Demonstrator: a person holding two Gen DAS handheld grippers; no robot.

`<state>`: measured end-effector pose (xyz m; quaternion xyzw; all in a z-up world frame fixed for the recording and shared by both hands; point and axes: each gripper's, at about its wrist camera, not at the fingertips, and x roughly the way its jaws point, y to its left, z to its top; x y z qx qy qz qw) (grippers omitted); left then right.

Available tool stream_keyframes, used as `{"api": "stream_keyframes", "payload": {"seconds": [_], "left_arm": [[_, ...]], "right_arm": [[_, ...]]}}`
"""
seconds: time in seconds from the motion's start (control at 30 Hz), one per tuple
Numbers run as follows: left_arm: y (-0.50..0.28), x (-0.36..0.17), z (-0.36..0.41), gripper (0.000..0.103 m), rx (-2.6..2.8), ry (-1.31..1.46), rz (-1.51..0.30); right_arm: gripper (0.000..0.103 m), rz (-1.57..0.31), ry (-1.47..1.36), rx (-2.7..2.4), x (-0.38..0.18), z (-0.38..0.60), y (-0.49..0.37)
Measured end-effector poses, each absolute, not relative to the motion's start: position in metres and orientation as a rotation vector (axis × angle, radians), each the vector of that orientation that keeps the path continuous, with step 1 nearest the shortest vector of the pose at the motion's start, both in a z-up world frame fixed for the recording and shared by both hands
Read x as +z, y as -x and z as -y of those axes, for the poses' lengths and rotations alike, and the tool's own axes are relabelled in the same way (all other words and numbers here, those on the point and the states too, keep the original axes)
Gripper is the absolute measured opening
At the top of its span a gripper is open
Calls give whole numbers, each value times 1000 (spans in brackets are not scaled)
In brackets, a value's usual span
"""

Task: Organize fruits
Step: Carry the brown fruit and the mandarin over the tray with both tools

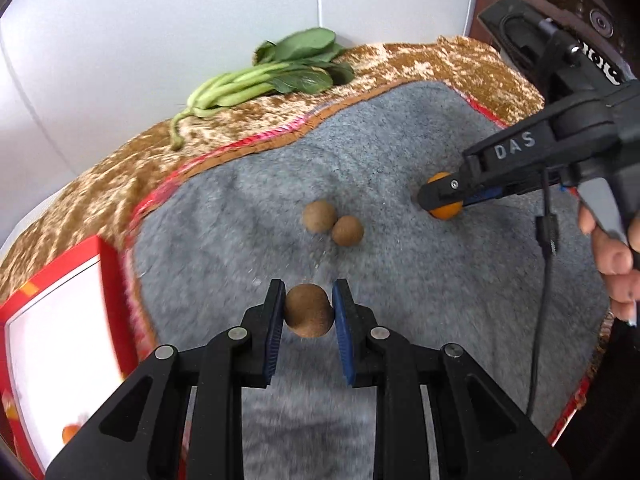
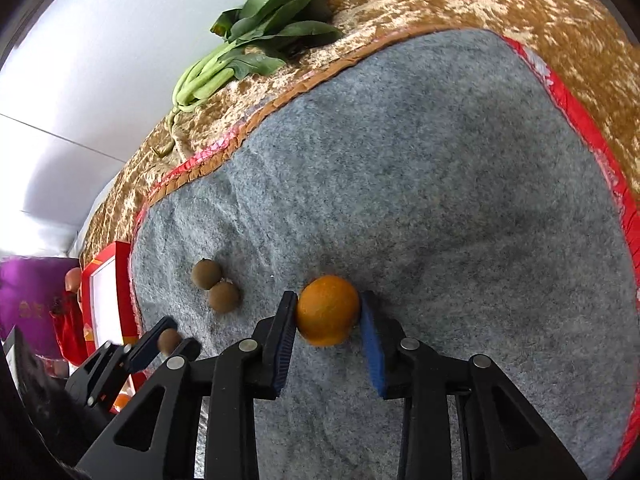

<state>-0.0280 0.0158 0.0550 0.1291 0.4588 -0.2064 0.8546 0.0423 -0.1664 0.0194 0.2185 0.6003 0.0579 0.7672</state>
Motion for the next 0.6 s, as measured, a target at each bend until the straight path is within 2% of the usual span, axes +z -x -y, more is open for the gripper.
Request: {"api": "stream_keyframes", "payload": {"seconds": [0.6], "left_arm": [[104, 94, -109, 22, -170, -114, -839]], "right_arm": [[32, -1169, -465, 450, 65, 80, -22]]}}
